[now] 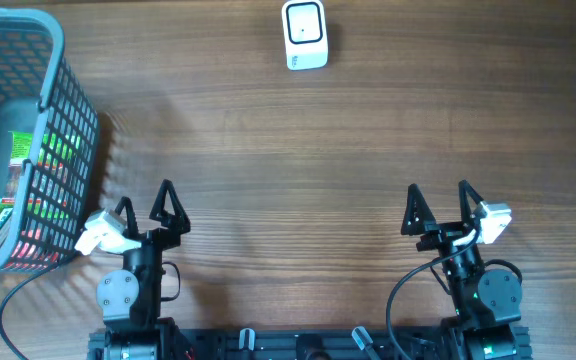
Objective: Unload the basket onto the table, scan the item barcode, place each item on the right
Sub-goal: 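Move the left gripper into the grey basket toward the items, then grasp the green snack bag in the basket with the left gripper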
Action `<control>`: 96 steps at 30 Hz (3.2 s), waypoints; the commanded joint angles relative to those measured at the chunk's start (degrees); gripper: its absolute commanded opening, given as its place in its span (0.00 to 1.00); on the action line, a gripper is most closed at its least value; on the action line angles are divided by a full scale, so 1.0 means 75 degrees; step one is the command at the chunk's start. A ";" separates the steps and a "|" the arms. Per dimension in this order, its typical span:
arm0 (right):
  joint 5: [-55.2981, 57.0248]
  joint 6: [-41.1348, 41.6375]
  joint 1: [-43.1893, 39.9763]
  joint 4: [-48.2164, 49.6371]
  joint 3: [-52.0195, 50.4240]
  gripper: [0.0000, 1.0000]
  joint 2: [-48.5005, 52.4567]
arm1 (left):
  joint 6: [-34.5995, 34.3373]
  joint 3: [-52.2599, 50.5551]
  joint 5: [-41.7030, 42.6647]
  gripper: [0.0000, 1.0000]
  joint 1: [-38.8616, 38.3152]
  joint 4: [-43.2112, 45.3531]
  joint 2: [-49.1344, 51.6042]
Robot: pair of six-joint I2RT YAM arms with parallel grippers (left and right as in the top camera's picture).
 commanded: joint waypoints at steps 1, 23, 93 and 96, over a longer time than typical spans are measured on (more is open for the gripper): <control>0.0058 0.0003 -0.0032 0.0047 -0.0006 1.00 -0.0015 | 0.0172 -0.0009 -0.0050 1.00 0.0029 -0.0041 -0.0055; 0.0058 0.0003 -0.0032 0.0050 -0.0006 1.00 -0.0015 | 0.0172 -0.0009 -0.0050 1.00 0.0029 -0.0041 -0.0055; 0.0061 0.0003 -0.0032 0.0047 -0.0006 1.00 -0.0015 | 0.1489 1.5609 -0.1507 1.00 0.0743 -0.9637 0.9821; 0.0058 0.0003 -0.0032 0.0050 -0.0006 1.00 -0.0015 | 0.1373 1.5609 -0.1501 1.00 0.1746 -0.9413 1.0669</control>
